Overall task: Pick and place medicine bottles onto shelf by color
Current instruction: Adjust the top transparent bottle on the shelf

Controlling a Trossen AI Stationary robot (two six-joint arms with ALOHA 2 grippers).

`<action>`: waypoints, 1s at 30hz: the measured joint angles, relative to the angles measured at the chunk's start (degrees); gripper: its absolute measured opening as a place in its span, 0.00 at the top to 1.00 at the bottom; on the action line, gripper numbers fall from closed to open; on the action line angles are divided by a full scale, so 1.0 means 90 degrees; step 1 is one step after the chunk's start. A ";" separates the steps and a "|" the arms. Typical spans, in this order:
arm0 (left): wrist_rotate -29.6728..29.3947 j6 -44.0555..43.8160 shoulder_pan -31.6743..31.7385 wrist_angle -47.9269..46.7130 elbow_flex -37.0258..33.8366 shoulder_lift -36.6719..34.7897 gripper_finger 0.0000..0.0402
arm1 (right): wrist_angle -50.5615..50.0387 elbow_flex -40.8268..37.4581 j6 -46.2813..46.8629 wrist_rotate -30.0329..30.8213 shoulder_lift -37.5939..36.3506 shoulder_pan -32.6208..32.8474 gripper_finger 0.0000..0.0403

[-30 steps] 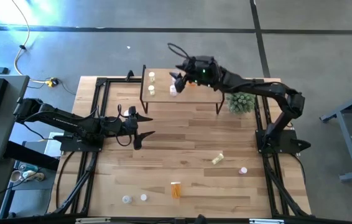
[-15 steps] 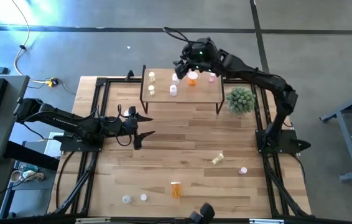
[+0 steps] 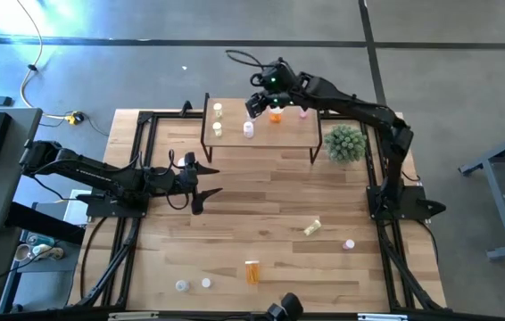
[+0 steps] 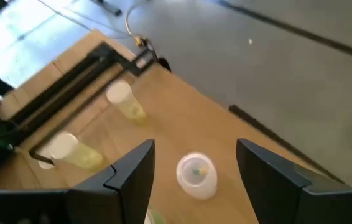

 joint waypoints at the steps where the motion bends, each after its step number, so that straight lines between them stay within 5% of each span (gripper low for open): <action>1: 0.0009 0.0000 0.0001 0.0002 0.0000 -0.0002 0.34 | -0.0064 -0.0003 0.0044 0.0000 0.0050 0.0014 0.47; 30: 0.0135 0.0000 0.0000 -0.0013 0.0000 0.0000 0.34 | -0.0080 -0.0011 0.0149 -0.0242 0.0590 0.0041 0.47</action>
